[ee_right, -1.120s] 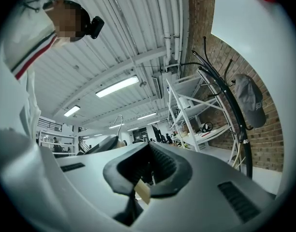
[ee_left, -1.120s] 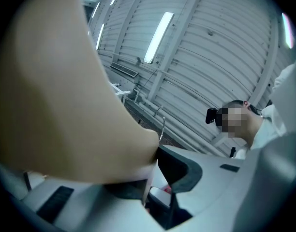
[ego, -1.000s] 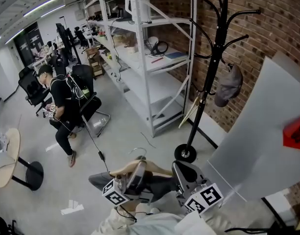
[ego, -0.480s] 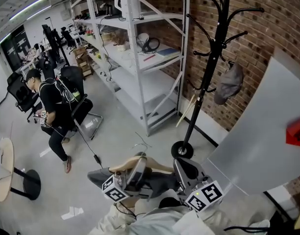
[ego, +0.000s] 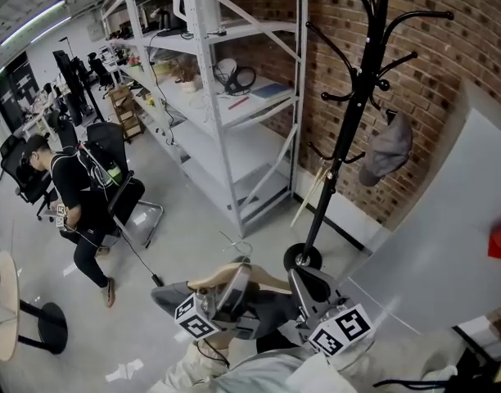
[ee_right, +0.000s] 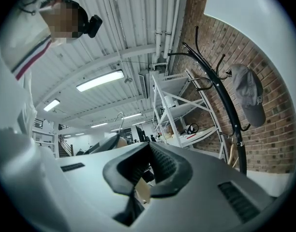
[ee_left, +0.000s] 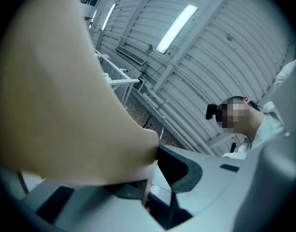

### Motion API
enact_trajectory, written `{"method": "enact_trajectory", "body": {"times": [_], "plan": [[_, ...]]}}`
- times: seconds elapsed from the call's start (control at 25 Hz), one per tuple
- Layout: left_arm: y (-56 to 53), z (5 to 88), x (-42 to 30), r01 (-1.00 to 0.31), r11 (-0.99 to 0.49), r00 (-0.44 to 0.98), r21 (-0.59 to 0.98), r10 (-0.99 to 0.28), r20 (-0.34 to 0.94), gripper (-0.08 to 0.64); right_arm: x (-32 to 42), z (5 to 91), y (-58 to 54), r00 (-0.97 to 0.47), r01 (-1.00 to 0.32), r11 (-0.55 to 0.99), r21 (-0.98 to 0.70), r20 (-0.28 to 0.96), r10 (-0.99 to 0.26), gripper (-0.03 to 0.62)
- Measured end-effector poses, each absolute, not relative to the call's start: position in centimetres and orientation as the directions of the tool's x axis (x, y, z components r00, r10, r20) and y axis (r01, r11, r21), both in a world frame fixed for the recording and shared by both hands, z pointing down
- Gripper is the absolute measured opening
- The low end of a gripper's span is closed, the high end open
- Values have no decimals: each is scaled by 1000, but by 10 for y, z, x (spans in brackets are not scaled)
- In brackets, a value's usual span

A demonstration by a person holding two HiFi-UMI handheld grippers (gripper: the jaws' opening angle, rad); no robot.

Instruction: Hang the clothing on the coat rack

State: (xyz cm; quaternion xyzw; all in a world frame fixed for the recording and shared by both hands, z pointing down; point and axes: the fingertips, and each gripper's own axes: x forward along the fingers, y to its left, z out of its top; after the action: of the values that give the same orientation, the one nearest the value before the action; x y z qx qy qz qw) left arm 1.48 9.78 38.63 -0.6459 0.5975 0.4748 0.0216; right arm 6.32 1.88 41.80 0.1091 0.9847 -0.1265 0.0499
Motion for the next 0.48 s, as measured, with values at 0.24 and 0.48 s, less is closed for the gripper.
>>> {"method": "enact_trajectory", "body": {"times": [0.24, 0.48], "plan": [[41, 387, -43, -757, -354, -95, 550, -772, -628, 103, 6, 420, -33, -983, 150, 955, -256, -137, 118, 25], [-14, 378, -102, -733, -403, -36, 548, -782, -622, 103, -51, 410, -87, -988, 83, 962, -260, -145, 46, 25]]}}
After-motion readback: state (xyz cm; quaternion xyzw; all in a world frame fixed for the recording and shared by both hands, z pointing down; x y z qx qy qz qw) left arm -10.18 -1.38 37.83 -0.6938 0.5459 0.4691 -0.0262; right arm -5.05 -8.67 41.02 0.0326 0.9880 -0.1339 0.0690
